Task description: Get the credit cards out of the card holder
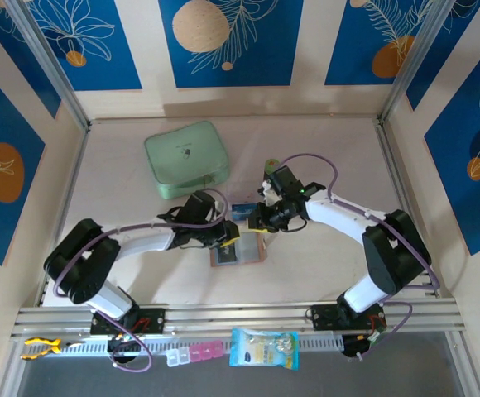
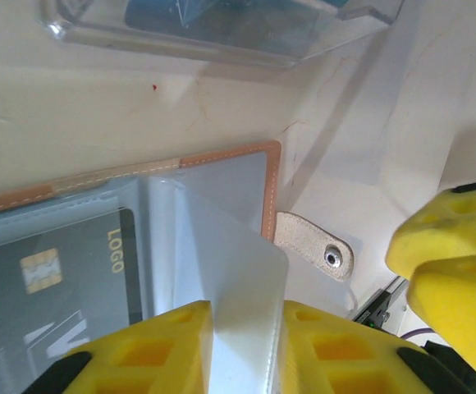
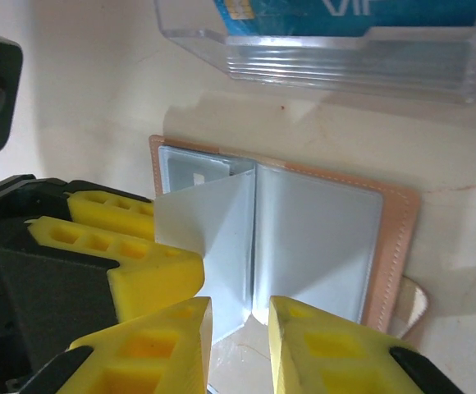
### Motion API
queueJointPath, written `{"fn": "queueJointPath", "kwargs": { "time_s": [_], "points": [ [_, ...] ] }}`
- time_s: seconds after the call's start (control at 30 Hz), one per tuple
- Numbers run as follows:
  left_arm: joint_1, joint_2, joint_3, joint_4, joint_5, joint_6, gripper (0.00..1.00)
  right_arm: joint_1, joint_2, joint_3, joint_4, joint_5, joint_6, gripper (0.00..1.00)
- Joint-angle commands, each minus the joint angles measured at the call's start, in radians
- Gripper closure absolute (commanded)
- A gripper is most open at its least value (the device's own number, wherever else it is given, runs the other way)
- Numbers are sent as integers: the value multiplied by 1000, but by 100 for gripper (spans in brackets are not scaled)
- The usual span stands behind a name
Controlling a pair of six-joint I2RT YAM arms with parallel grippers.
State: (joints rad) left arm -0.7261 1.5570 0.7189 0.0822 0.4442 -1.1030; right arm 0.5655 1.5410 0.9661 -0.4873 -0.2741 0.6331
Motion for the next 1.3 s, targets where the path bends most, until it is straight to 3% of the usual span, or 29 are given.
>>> {"fn": "queueJointPath", "kwargs": {
  "time_s": [0.0, 0.27, 0.53, 0.87, 1.27],
  "points": [
    [-20, 36, 46, -4, 30, -4, 71, -14, -39, -18, -34, -30, -13, 74],
    [-33, 109, 123, -4, 49, 4, 60, -36, -73, -24, -60, -25, -24, 74],
    [-33, 132, 145, -4, 55, 12, 59, -41, -76, -21, -61, -36, -19, 74],
    [-18, 57, 61, -7, 28, 21, 61, 0, -25, -2, -38, -41, 8, 74],
    [48, -83, -101, -1, -6, 22, 71, 90, 75, 67, -24, -16, 33, 75]
  ]
}}
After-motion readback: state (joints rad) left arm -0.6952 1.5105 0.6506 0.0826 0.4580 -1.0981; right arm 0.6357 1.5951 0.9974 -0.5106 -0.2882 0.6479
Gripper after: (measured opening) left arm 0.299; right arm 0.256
